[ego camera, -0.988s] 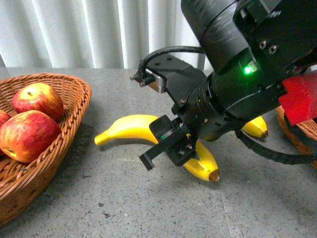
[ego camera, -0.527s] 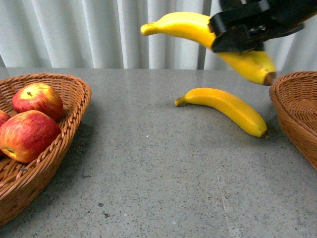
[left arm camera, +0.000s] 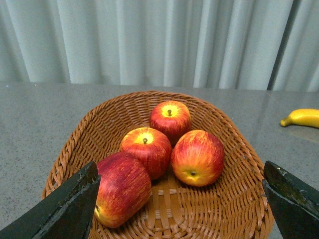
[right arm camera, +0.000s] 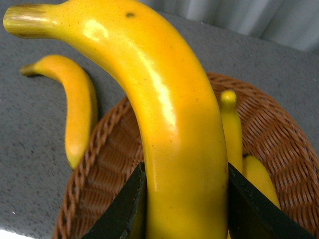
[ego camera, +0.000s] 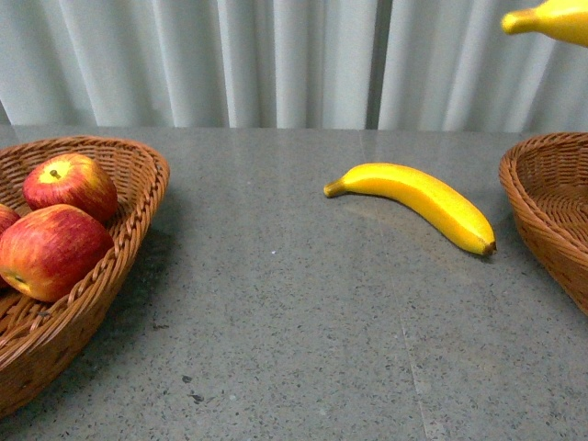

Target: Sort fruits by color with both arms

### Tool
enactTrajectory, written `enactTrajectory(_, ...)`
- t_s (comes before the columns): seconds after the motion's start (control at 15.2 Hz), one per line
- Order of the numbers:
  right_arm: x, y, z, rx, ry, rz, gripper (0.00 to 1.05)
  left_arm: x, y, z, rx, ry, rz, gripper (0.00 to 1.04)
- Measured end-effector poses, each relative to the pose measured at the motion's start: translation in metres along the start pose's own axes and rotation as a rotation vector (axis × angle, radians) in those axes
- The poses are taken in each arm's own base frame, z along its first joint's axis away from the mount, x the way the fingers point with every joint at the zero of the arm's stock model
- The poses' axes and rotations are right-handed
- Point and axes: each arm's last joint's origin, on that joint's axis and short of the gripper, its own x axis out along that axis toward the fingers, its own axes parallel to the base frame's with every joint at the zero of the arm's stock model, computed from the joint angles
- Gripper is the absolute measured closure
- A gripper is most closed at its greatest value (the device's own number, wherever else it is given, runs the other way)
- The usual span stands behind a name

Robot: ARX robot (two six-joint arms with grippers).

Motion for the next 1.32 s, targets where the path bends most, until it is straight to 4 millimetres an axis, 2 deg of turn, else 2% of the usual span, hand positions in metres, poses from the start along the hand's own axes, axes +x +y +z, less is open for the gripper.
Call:
enactTrajectory(0.13, -0.005, -0.021, -0.03, 0.037, 0.044, -0.041, 0.69, 0.0, 0.0, 0.0, 0.0, 0.0, 0.0, 0.07)
enactTrajectory(0.26, -0.002, -0.036, -0.05, 0.058, 0.081, -0.078, 0.69, 0.0, 0.0, 0.0, 0.0, 0.0, 0.0, 0.07)
enactTrajectory(0.46, 0.001, -0.041, -0.071, 0.047, 0.143, -0.072, 0.69, 0.0, 0.0, 0.0, 0.0, 0.0, 0.0, 0.07)
enactTrajectory(0.59, 0.0, -0.04, -0.071, 0.039, 0.139, -0.046, 0.5, 0.0, 0.0, 0.0, 0.0, 0.0, 0.0, 0.07)
enactTrajectory(0.72, -0.005, -0.042, -0.058, 0.032, 0.107, -0.05, 0.26, 0.0, 0.0, 0.0, 0.0, 0.0, 0.0, 0.07)
enactTrajectory(0.86, -0.013, -0.039, -0.033, 0.013, 0.049, -0.05, 0.05, 0.0, 0.0, 0.0, 0.0, 0.0, 0.0, 0.07)
enactTrajectory(0.99, -0.021, -0.015, 0.002, -0.02, -0.039, 0.02, 0.07, 0.0, 0.0, 0.0, 0.0, 0.0, 0.0, 0.07)
enactTrajectory(1.12, -0.019, 0.027, 0.035, -0.054, -0.118, 0.146, 0.07, 0.0, 0.0, 0.0, 0.0, 0.0, 0.0, 0.07)
enactTrajectory(1.32, 0.009, 0.073, 0.041, -0.068, -0.09, 0.263, 0.07, 0.0, 0.0, 0.0, 0.0, 0.0, 0.0, 0.07)
